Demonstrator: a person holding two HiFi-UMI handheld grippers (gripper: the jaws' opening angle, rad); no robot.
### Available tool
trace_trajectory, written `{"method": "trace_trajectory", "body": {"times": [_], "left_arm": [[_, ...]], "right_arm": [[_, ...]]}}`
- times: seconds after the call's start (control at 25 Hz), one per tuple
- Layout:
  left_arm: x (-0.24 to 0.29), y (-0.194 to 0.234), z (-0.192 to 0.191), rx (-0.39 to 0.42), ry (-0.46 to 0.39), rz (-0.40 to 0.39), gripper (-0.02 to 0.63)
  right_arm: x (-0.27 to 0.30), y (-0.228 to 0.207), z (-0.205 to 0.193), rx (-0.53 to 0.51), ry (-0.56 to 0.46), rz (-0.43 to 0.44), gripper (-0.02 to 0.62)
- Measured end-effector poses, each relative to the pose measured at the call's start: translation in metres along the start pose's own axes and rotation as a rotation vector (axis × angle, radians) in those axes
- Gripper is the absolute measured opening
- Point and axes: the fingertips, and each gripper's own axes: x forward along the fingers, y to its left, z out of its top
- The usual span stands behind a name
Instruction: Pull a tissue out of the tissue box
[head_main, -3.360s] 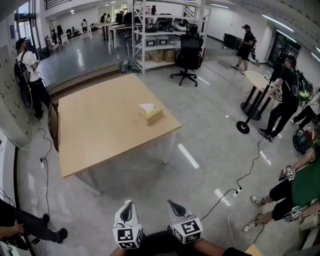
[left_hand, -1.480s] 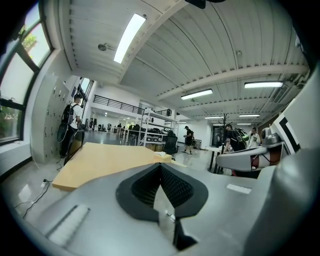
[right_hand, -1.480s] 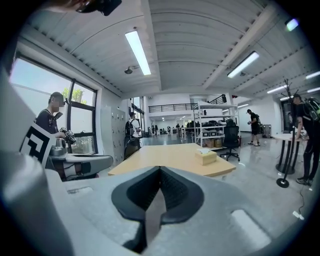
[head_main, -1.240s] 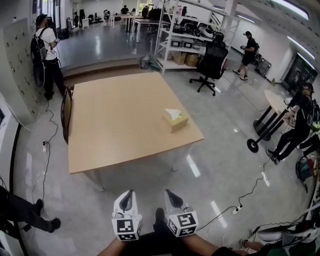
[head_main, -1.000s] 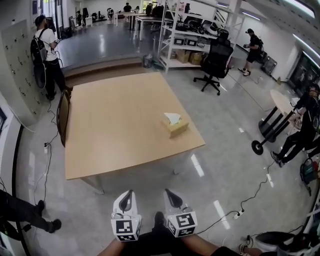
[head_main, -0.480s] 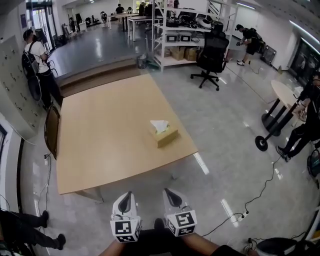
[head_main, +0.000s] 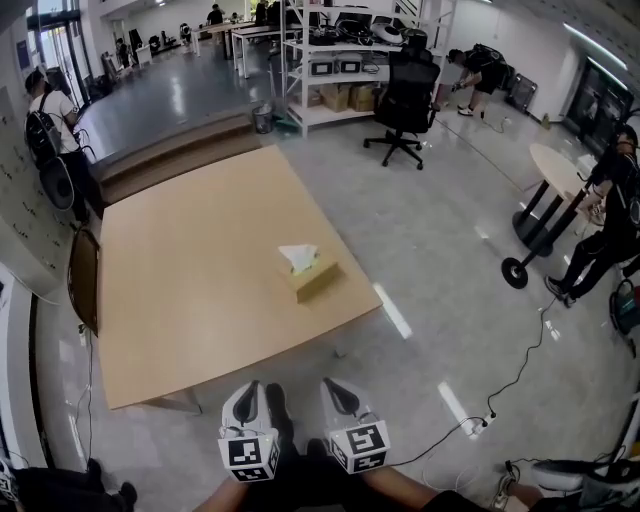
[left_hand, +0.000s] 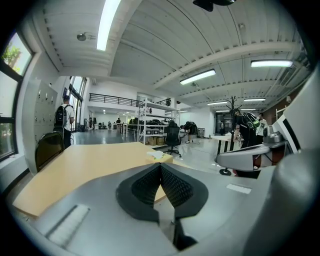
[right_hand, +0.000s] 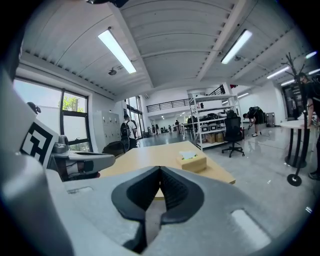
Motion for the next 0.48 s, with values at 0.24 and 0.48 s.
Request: {"method": "trace_trajectory", "body": {"times": [0.24,0.48], "left_arm": [[0.046,-0.001,0.009,-0.002,-0.016,-0.050,0.018],[0.095,0.024,0.013,0.004,-0.005,-0.060,0.018]], "right_arm": [[0.028,-0.023,0.003,-0.018,0.020,-0.035,-0.009],[0.076,-0.043,0.011,-0.022,0.060,-0.065,-0.009]]}}
